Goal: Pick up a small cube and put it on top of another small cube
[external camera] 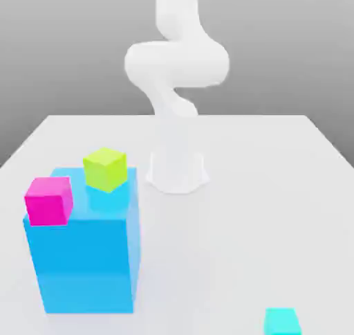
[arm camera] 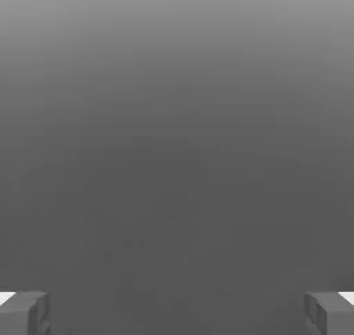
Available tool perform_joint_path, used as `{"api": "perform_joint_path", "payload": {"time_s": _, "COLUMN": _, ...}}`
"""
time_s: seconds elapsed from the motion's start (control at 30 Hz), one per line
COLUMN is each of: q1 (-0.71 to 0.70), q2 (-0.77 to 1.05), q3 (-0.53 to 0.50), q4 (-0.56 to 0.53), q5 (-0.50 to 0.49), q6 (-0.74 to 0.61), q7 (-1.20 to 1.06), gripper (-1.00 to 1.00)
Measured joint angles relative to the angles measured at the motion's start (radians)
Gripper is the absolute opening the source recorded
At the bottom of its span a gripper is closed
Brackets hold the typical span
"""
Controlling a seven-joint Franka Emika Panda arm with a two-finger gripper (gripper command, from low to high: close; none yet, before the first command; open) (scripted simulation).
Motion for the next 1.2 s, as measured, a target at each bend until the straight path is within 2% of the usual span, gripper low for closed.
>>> {"api": "perform_joint_path", "payload": {"time_s": 0.37, "q1": -0.049, "q2": 0.405, "q3": 0.151, "q4": 0.003, "q5": -0.113, "q6": 0.112, "q7": 0.194, "gripper": 0.00}}
{"api": "perform_joint_path", "payload": {"time_s": 0.57, "q1": -0.036, "q2": 0.623, "q3": 0.196, "q4": 0.005, "q5": -0.183, "q6": 0.172, "q7": 0.304, "gripper": 0.00}}
{"api": "perform_joint_path", "payload": {"time_s": 0.77, "q1": 0.005, "q2": 0.836, "q3": 0.210, "q4": 0.006, "q5": -0.220, "q6": 0.235, "q7": 0.392, "gripper": 0.00}}
{"api": "perform_joint_path", "payload": {"time_s": 1.0, "q1": 0.050, "q2": 1.073, "q3": 0.230, "q4": 0.006, "q5": -0.203, "q6": 0.323, "q7": 0.449, "gripper": 0.00}}
{"api": "perform_joint_path", "payload": {"time_s": 1.13, "q1": 0.100, "q2": 1.217, "q3": 0.174, "q4": 0.036, "q5": -0.250, "q6": 0.426, "q7": 0.491, "gripper": 0.00}}
{"api": "perform_joint_path", "payload": {"time_s": 1.17, "q1": 0.109, "q2": 1.238, "q3": 0.164, "q4": 0.041, "q5": -0.259, "q6": 0.441, "q7": 0.498, "gripper": -1.00}}
{"api": "perform_joint_path", "payload": {"time_s": 1.2, "q1": 0.109, "q2": 1.238, "q3": 0.164, "q4": 0.041, "q5": -0.259, "q6": 0.441, "q7": 0.498, "gripper": -1.00}}
